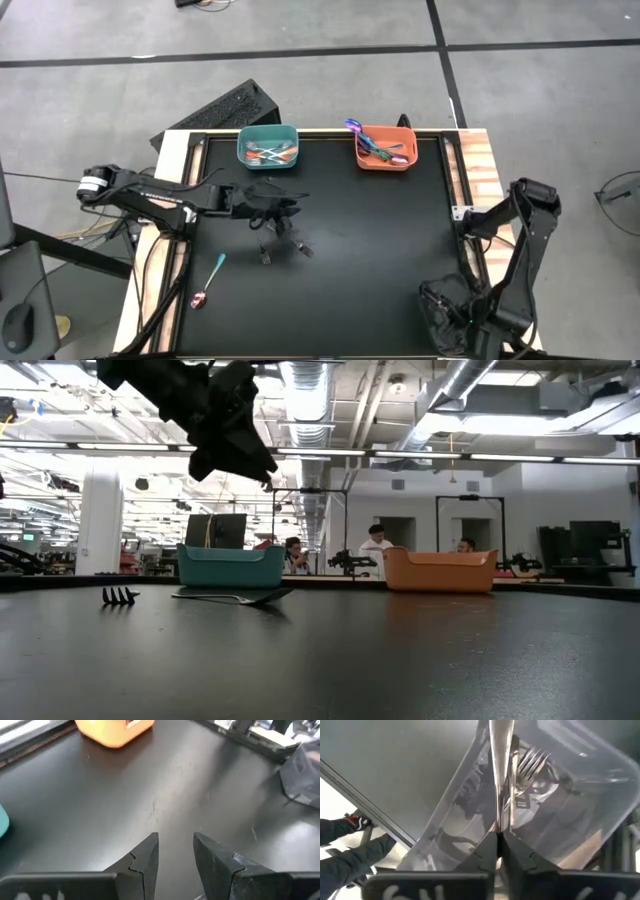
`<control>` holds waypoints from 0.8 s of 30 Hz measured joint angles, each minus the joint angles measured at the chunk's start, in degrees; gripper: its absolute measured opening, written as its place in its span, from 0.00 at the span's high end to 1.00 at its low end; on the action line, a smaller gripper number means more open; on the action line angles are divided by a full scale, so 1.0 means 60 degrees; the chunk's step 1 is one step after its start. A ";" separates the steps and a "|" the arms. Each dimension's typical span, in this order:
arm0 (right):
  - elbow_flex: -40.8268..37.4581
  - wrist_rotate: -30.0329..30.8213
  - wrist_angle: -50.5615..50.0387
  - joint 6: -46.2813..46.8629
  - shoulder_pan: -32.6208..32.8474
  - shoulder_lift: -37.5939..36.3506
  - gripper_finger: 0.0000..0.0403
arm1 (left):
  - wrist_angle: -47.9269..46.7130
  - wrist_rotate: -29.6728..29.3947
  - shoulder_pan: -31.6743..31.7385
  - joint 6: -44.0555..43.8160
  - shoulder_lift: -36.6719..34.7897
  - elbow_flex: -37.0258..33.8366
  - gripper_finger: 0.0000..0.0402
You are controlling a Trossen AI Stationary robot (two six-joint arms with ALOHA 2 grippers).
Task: Sort silverware by color (type)
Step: Put the black fork into the black bin
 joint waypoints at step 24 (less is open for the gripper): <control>0.0011 0.4479 -0.0395 -0.1496 -0.2018 -0.1832 0.55 | 0.1553 0.1342 0.0133 0.0276 0.1065 0.0086 0.73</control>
